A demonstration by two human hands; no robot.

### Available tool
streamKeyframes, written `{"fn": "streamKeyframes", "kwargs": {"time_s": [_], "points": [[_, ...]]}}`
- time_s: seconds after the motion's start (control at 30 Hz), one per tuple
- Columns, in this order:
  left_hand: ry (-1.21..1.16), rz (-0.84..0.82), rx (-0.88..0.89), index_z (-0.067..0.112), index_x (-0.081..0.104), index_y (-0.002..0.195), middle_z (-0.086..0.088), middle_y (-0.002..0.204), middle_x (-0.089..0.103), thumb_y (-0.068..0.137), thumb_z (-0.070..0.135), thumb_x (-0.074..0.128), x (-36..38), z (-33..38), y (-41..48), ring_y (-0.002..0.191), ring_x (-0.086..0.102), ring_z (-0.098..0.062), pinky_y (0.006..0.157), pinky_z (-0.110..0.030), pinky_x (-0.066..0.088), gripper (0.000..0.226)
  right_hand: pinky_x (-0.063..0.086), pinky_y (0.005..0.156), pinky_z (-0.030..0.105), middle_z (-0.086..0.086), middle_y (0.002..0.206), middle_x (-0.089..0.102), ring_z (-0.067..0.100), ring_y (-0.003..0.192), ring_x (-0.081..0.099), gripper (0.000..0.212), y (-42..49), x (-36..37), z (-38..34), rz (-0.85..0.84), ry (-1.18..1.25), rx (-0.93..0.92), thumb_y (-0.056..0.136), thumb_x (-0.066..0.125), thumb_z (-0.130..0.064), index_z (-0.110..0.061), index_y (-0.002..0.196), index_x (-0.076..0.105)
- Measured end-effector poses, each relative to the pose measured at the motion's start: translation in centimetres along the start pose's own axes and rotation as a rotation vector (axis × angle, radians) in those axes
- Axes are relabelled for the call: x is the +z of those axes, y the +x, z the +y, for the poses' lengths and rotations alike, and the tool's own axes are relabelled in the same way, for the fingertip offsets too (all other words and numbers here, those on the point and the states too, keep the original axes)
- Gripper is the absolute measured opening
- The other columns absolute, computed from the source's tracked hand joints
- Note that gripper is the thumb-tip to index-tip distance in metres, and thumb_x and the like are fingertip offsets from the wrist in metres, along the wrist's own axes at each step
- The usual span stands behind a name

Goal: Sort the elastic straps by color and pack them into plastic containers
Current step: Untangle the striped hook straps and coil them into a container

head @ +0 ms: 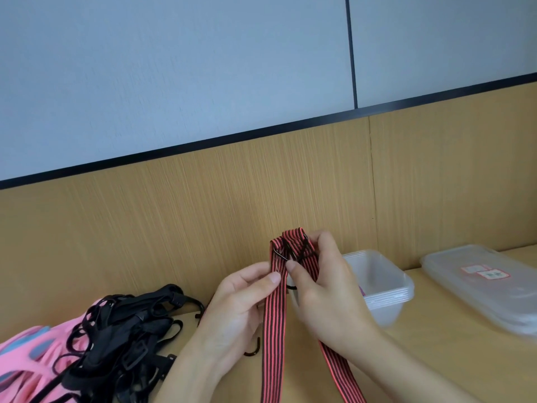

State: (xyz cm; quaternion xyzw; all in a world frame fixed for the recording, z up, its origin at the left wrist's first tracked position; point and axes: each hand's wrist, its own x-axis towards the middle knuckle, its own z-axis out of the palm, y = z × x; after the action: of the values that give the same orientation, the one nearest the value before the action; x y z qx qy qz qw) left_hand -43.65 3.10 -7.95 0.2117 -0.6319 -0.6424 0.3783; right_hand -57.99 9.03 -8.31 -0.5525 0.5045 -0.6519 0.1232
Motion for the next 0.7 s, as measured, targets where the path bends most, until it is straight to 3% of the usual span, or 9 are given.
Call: {"fn": "streamKeyframes", "kwargs": {"time_s": [0.1, 0.23, 0.33, 0.47, 0.63, 0.7], "points": [[0.002, 0.056, 0.015, 0.002, 0.072, 0.117, -0.034, 0.121, 0.064, 0.09, 0.019, 0.073, 0.7, -0.4, 0.2, 0.108, 0.063, -0.036, 0.097, -0.045, 0.048, 0.032, 0.045, 0.072, 0.019, -0.011, 0.085, 0.066, 0.005, 0.083, 0.061, 0.011, -0.3, 0.4, 0.0, -0.014, 0.055, 0.048, 0.101, 0.056, -0.015, -0.023, 0.101, 0.048], [0.027, 0.12, 0.061, 0.004, 0.074, 0.112, -0.023, 0.116, 0.072, 0.089, 0.014, 0.07, 1.2, -0.8, 0.4, 0.115, 0.067, -0.038, 0.097, -0.042, 0.051, 0.025, 0.05, 0.077, 0.037, -0.004, 0.083, 0.064, 0.011, 0.081, 0.06, 0.011, -0.9, 0.8, 0.0, -0.042, 0.025, 0.005, 0.102, 0.053, -0.02, -0.018, 0.096, 0.045], [-0.017, 0.167, 0.043, 0.004, 0.074, 0.112, -0.022, 0.116, 0.072, 0.088, 0.016, 0.072, 1.0, -0.6, 0.4, 0.112, 0.068, -0.037, 0.097, -0.042, 0.051, 0.027, 0.046, 0.071, 0.034, -0.006, 0.079, 0.059, 0.011, 0.076, 0.056, 0.016, -1.0, 0.9, 0.0, -0.051, 0.016, -0.018, 0.103, 0.051, -0.025, -0.021, 0.09, 0.042], [-0.043, 0.172, 0.003, 0.005, 0.075, 0.111, -0.018, 0.107, 0.07, 0.089, 0.012, 0.068, 0.9, -0.5, 0.5, 0.082, 0.062, -0.023, 0.074, -0.03, 0.05, 0.024, 0.037, 0.068, 0.022, -0.011, 0.078, 0.051, 0.007, 0.075, 0.05, 0.02, -0.8, 0.9, 0.1, -0.029, 0.007, -0.05, 0.103, 0.052, -0.032, -0.028, 0.084, 0.044], [-0.176, 0.091, -0.088, 0.007, 0.077, 0.104, -0.018, 0.097, 0.076, 0.079, 0.014, 0.068, 1.0, -0.4, 0.5, 0.079, 0.075, -0.027, 0.062, -0.03, 0.059, 0.028, 0.042, 0.066, 0.028, -0.008, 0.074, 0.056, 0.01, 0.071, 0.052, 0.03, -0.7, 1.1, 0.1, -0.074, 0.0, -0.093, 0.095, 0.054, -0.05, -0.023, 0.083, 0.059], [-0.143, 0.091, -0.082, 0.013, 0.079, 0.1, -0.014, 0.09, 0.076, 0.084, 0.014, 0.064, 0.9, -0.4, 0.4, 0.075, 0.075, -0.022, 0.059, -0.026, 0.057, 0.022, 0.041, 0.064, 0.031, -0.009, 0.071, 0.055, 0.01, 0.068, 0.051, 0.037, -0.7, 1.3, 0.2, -0.105, -0.029, -0.109, 0.095, 0.05, -0.052, -0.018, 0.081, 0.061]]}}
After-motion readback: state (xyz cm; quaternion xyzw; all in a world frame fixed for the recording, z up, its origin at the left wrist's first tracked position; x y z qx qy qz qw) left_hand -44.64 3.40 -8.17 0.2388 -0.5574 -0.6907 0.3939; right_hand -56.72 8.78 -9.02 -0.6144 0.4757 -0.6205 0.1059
